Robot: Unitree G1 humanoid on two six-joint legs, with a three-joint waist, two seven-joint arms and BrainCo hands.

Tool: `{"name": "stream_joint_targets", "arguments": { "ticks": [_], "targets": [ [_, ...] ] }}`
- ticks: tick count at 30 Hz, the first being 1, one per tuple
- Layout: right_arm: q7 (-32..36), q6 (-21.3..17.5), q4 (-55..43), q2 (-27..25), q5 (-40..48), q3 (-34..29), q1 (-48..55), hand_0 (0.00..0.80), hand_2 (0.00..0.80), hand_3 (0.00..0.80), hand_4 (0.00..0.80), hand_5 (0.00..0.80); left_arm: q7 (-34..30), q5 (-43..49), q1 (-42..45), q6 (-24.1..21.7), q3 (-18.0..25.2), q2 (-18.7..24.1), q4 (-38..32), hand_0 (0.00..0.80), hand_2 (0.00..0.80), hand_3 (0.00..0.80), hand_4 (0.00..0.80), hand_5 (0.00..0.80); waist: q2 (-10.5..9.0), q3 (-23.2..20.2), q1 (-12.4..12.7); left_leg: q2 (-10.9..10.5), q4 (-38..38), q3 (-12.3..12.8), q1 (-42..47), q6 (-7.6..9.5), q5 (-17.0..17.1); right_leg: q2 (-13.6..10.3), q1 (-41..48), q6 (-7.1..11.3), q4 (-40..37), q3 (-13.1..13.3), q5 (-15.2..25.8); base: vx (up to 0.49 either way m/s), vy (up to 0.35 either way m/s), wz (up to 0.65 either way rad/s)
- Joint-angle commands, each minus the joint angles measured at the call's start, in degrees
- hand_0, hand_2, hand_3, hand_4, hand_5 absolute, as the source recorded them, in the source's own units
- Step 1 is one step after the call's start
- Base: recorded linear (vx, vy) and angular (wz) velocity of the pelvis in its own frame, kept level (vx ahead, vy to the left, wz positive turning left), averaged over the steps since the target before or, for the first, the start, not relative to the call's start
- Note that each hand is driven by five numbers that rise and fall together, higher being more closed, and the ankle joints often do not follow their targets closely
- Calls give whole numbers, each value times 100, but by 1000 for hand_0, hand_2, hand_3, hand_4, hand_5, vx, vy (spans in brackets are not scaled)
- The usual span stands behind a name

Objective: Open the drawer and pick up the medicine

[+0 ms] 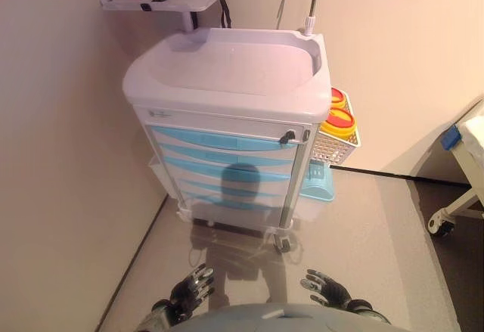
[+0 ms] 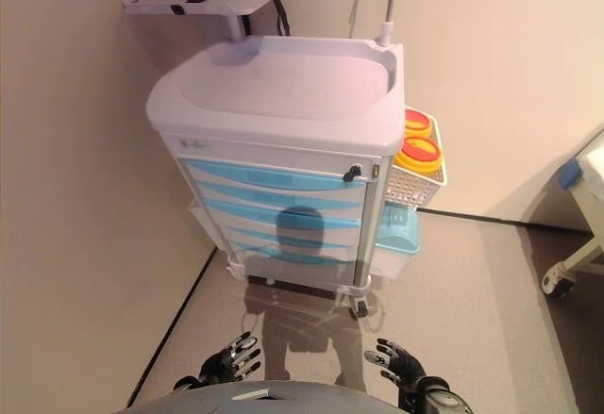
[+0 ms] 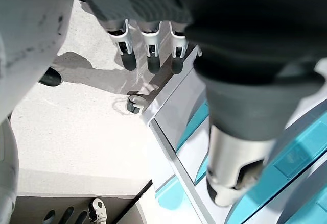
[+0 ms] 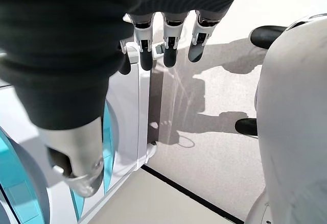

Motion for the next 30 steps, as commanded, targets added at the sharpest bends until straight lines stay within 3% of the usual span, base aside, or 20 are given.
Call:
{"name": "stream_joint_targets", "arguments": {
  "ticks": [1,6,30],
  "targets": [
    [130,-163,220,254,26,36,-517,0,0,0,0,0,28,177,-481,21,171,-12,324,0,0,0,0,0,-286,241,26,-330,32,60,135,63,-598,-150,-57,252,208,49,-53,0,0,0],
    [125,-139,192,246,28,32,-519,0,0,0,0,0,-355,-130,-470,104,172,-33,264,0,0,0,0,0,-289,262,27,-324,32,80,129,66,-597,-150,-78,254,225,60,-45,0,0,0],
    [129,-169,205,254,2,10,-494,0,0,0,0,0,-263,-225,-447,24,247,-33,272,0,0,0,0,0,-300,313,42,-341,32,47,146,85,-612,-166,-79,251,272,63,-85,0,0,0]
  ]
}}
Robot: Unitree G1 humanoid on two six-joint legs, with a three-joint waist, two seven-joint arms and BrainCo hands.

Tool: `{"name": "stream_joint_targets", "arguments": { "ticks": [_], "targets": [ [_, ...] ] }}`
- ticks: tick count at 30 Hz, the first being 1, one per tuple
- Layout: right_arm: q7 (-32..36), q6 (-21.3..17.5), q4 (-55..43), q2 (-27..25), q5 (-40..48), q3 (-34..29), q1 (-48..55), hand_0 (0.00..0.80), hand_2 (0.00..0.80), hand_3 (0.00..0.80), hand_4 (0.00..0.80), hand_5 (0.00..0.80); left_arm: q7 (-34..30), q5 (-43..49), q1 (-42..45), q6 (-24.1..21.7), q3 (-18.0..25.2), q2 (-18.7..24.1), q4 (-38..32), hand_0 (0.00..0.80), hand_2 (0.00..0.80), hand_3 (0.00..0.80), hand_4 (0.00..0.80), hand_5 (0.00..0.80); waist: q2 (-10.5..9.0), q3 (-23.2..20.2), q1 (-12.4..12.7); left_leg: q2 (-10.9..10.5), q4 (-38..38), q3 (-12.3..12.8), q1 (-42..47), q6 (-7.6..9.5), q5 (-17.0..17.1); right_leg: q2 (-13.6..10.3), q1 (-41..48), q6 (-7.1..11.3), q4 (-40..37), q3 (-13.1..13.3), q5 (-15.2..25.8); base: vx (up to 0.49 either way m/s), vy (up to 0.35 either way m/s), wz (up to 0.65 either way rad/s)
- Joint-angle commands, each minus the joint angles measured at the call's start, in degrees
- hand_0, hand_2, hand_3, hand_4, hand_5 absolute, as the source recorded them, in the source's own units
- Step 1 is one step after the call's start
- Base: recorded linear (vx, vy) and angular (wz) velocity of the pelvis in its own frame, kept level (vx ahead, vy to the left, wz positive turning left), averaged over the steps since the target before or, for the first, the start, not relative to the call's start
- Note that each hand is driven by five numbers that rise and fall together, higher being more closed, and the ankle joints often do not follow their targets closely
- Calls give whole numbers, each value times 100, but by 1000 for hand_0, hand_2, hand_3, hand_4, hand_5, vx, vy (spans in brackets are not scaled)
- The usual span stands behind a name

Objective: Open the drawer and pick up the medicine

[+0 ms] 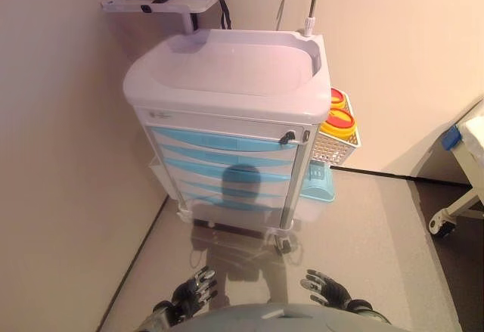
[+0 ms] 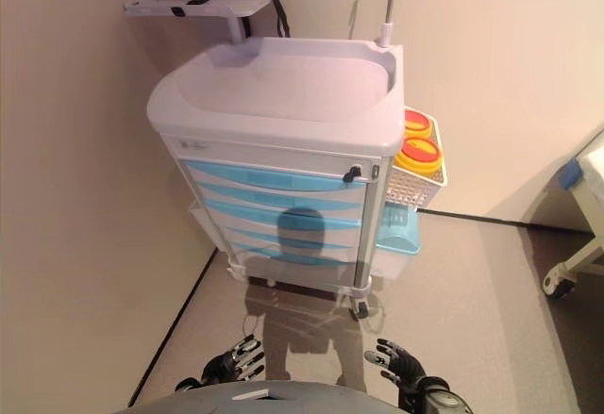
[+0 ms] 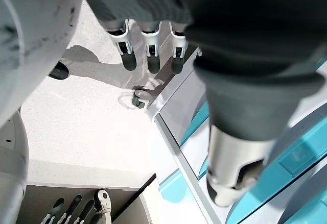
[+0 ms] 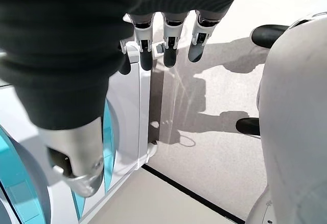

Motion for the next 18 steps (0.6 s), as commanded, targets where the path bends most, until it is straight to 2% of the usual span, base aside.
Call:
{"name": "stream_joint_targets", "arguments": {
  "ticks": [1,12,18],
  "targets": [
    [131,-171,202,251,5,8,-495,0,0,0,0,0,-86,-215,-454,-171,250,-31,264,0,0,0,0,0,-294,324,42,-341,33,44,172,98,-596,-165,-57,250,275,60,-84,0,0,0],
    [118,-128,174,210,-71,-6,-477,0,0,0,0,0,-221,-859,-477,-87,408,-32,203,0,0,0,0,0,-305,422,38,-325,33,69,161,94,-580,-177,-90,253,310,76,-85,2,3,0],
    [95,-80,115,139,-208,3,-494,0,0,0,0,0,-417,-1396,-571,181,490,-28,128,0,0,0,0,0,-309,571,12,-301,93,87,89,102,-571,-203,-199,249,384,121,-80,11,41,-2]
  ]
}}
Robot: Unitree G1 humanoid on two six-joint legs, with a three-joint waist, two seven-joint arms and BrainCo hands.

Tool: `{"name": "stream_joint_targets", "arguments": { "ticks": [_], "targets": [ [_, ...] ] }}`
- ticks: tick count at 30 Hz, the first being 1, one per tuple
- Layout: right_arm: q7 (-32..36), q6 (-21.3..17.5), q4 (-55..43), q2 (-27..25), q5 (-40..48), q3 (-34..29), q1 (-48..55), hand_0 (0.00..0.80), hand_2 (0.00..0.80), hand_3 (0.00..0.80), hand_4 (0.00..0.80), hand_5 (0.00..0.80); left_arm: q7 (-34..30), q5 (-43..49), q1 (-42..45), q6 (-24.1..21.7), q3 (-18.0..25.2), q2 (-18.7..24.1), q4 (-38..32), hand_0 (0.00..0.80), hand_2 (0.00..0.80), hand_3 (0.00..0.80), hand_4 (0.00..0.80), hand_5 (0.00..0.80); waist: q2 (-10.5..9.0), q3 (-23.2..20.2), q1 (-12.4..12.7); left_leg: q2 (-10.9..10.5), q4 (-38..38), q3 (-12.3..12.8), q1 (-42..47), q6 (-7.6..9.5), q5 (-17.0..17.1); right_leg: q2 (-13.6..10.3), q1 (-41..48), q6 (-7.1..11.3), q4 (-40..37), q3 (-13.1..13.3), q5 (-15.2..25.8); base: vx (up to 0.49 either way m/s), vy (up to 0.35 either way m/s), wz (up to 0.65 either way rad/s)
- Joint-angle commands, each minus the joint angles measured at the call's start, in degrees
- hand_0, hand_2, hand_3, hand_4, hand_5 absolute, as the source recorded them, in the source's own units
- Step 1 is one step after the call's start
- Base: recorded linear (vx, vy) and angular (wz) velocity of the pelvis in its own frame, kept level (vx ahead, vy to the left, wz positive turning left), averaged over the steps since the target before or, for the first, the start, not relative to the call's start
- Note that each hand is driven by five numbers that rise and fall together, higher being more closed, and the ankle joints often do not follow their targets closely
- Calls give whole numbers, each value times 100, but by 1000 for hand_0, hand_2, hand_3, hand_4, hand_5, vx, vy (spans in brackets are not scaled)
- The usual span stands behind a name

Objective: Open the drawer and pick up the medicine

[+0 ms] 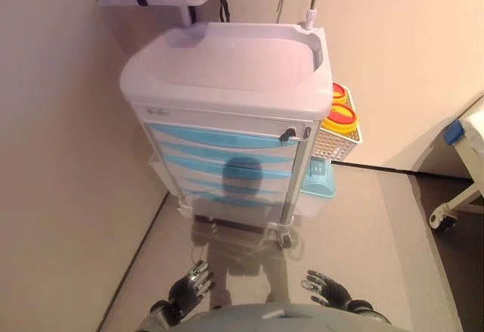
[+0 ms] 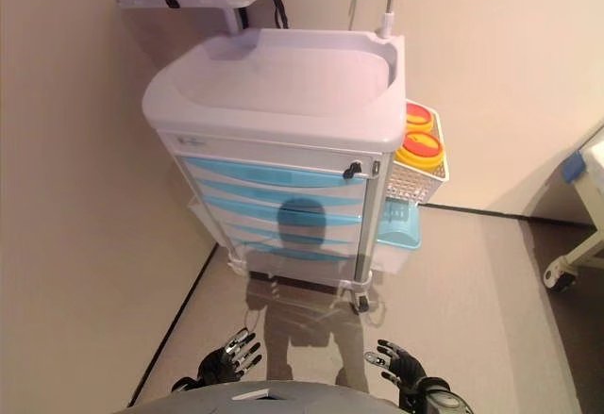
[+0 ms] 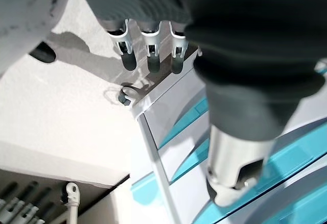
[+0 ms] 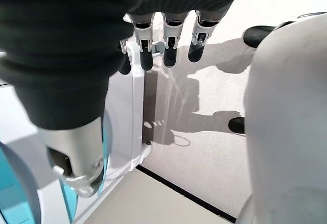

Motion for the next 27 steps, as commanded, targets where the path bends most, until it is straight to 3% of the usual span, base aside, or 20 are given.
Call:
{"name": "stream_joint_targets", "arguments": {
  "ticks": [1,20,27],
  "targets": [
    [88,-95,84,144,-177,26,-491,0,0,0,0,0,-257,-436,-580,134,283,-28,123,0,0,0,0,0,-330,430,12,-295,98,69,134,93,-594,-203,-118,250,366,110,-80,12,51,-4],
    [-58,-150,-388,1,-101,106,-582,0,0,0,0,0,-462,-2052,-1482,418,646,-55,-423,0,0,0,0,0,-566,1470,-208,-298,1801,375,-1262,275,-1024,-396,-1327,382,1112,668,92,-24,39,-10],
    [-57,-162,-555,27,36,214,-657,0,0,0,0,0,-616,-2785,-1755,358,829,24,-646,0,0,0,0,0,-773,1705,-284,-210,2340,440,-1769,345,-1192,-385,-1724,469,1269,833,208,-41,-28,-10]
  ]
}}
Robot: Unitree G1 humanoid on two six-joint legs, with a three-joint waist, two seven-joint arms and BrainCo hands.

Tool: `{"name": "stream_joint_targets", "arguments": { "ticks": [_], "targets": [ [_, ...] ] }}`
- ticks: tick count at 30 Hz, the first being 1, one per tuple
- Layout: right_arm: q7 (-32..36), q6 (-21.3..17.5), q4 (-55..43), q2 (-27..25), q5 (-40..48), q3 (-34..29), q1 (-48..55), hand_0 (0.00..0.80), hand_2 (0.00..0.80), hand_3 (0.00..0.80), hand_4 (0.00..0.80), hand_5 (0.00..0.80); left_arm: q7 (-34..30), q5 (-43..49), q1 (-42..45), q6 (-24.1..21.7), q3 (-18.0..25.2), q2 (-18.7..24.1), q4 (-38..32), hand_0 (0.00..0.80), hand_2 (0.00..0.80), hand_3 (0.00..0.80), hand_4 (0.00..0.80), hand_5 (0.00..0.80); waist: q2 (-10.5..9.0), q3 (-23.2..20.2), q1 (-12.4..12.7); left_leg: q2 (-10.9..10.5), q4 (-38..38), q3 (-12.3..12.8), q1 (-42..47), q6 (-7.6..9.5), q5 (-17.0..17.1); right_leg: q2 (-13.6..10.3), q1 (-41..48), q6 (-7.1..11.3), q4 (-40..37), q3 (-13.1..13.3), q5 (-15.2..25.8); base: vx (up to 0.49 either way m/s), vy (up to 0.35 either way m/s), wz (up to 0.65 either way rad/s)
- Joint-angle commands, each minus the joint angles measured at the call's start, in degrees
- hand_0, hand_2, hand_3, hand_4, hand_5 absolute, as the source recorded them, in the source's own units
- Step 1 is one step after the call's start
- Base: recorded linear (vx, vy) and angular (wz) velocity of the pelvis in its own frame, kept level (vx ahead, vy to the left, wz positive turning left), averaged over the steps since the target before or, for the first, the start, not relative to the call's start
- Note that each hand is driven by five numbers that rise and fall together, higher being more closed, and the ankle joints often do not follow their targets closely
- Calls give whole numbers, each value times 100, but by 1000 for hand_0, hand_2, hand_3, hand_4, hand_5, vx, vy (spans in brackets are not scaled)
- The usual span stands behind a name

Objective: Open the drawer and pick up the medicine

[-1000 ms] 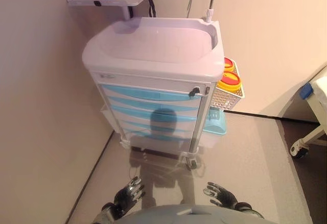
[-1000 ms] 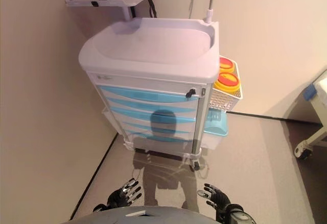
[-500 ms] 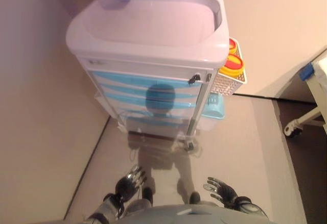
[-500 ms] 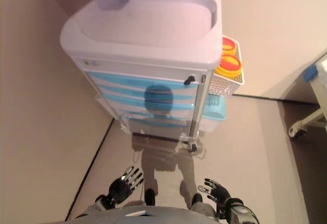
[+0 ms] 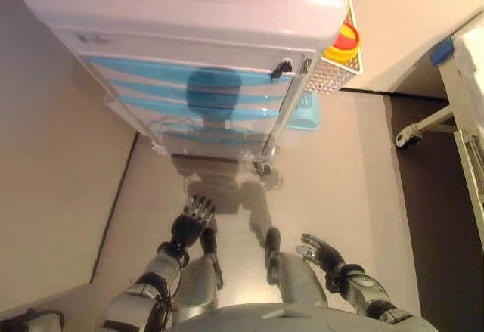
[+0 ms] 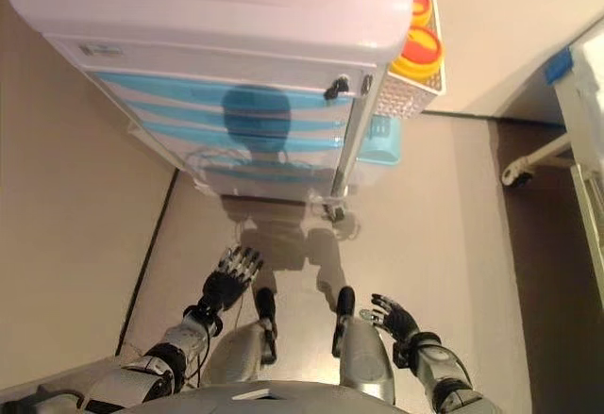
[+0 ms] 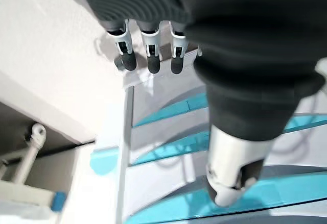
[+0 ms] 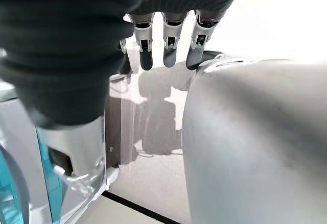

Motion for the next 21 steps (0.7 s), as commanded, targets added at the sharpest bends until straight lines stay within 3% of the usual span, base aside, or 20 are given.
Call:
{"name": "stream_joint_targets", "arguments": {
  "ticks": [1,7,21],
  "targets": [
    [-5,-6,-295,78,186,229,132,0,0,0,0,0,-307,-509,-189,-83,216,18,-323,0,0,0,0,0,-224,19,-103,-205,1296,8,-473,208,-1043,-185,28,496,-143,231,338,-42,-34,-9],
    [10,14,-419,108,328,315,100,0,0,0,0,0,-490,-1022,-430,-108,364,64,-472,0,0,0,0,0,-371,125,-159,-123,1646,3,-794,229,-1178,-117,-180,504,-45,295,356,-19,-28,-4],
    [-82,4,-840,119,915,562,-50,0,0,0,0,0,-413,-1202,-1094,-213,406,360,-470,0,0,0,0,0,-623,419,-207,-15,2175,-61,-1615,269,-1319,83,-940,436,607,237,138,-29,-23,-5]
  ]
}}
